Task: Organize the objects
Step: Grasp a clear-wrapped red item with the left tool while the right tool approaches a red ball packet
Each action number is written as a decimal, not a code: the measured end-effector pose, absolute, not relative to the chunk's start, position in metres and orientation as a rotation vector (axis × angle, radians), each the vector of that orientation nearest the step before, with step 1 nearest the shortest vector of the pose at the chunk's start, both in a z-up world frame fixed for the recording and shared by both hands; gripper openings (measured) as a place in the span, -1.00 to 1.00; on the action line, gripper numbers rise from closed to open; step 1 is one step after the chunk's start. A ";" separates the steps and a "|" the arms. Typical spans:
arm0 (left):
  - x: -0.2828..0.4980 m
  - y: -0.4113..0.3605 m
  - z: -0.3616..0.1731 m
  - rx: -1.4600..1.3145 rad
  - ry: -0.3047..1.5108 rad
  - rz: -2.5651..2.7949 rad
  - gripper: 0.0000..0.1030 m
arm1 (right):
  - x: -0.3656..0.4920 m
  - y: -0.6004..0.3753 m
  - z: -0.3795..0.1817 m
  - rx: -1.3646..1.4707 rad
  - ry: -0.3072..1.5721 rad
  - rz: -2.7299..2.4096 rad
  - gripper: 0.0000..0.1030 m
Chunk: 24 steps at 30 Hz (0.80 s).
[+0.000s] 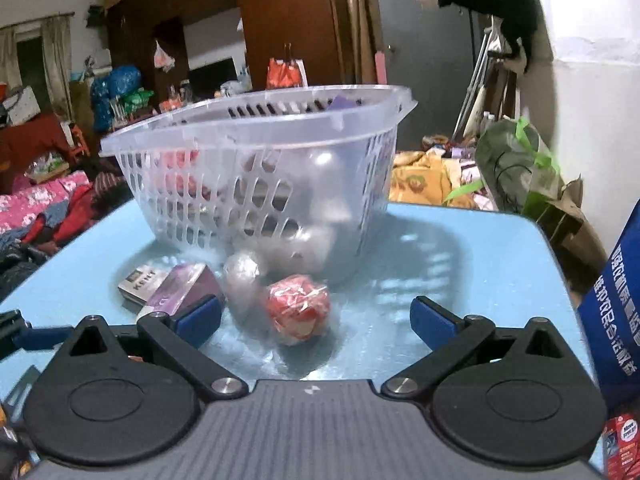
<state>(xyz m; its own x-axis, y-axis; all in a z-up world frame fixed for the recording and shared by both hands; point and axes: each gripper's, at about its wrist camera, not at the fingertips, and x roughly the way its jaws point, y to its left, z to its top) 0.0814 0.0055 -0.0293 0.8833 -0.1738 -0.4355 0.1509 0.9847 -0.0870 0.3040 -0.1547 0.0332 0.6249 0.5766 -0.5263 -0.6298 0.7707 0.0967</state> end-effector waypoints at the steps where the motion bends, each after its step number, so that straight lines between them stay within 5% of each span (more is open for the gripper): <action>1: 0.081 0.003 -0.032 -0.044 0.464 -0.166 0.74 | 0.303 -0.151 0.032 -0.113 0.569 0.693 1.00; 4: 0.078 0.002 -0.035 0.001 0.451 -0.122 0.28 | 0.305 -0.149 0.026 -0.141 0.574 0.688 0.90; 14: 0.071 0.033 -0.027 -0.061 0.383 -0.103 0.28 | 0.305 -0.145 0.018 -0.162 0.618 0.711 0.40; 19: 0.070 0.052 -0.012 -0.088 0.328 -0.068 0.28 | 0.302 -0.151 0.020 -0.131 0.592 0.701 -0.02; 24: 0.088 0.061 0.005 -0.089 0.287 -0.070 0.28 | 0.299 -0.157 0.024 -0.094 0.549 0.669 -0.02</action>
